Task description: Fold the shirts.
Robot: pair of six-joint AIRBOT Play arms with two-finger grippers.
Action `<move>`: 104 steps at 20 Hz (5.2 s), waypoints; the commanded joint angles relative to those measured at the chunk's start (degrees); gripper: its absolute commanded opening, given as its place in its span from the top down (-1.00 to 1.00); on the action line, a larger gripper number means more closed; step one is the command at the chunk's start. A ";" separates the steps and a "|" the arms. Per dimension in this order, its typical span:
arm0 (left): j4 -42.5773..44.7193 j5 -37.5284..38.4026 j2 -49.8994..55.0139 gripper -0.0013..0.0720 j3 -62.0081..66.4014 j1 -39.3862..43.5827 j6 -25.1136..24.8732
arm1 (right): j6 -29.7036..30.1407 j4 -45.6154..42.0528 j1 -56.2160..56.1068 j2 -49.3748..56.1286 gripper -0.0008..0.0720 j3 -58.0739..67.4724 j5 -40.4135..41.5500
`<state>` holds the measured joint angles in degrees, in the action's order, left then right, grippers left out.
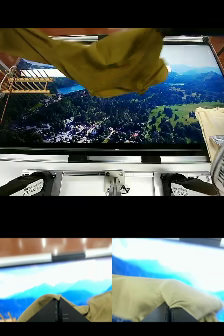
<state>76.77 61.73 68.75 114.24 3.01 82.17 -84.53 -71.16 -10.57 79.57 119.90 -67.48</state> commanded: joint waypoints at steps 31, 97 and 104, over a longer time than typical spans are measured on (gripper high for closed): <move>-0.72 11.50 -7.98 0.84 -27.80 3.91 1.20 | -4.55 9.38 0.33 -2.32 0.82 -25.53 -21.44; -10.62 16.57 -15.30 0.84 -45.57 10.49 -2.01 | 5.33 11.78 1.57 -19.04 0.83 -53.07 -17.51; -9.49 38.53 -15.26 0.84 -15.72 2.91 -0.22 | -8.02 14.75 1.57 -19.74 0.82 -28.50 -33.64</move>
<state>66.35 88.86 53.47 89.27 8.45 81.23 -87.55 -57.93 -8.95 60.23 83.83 -93.65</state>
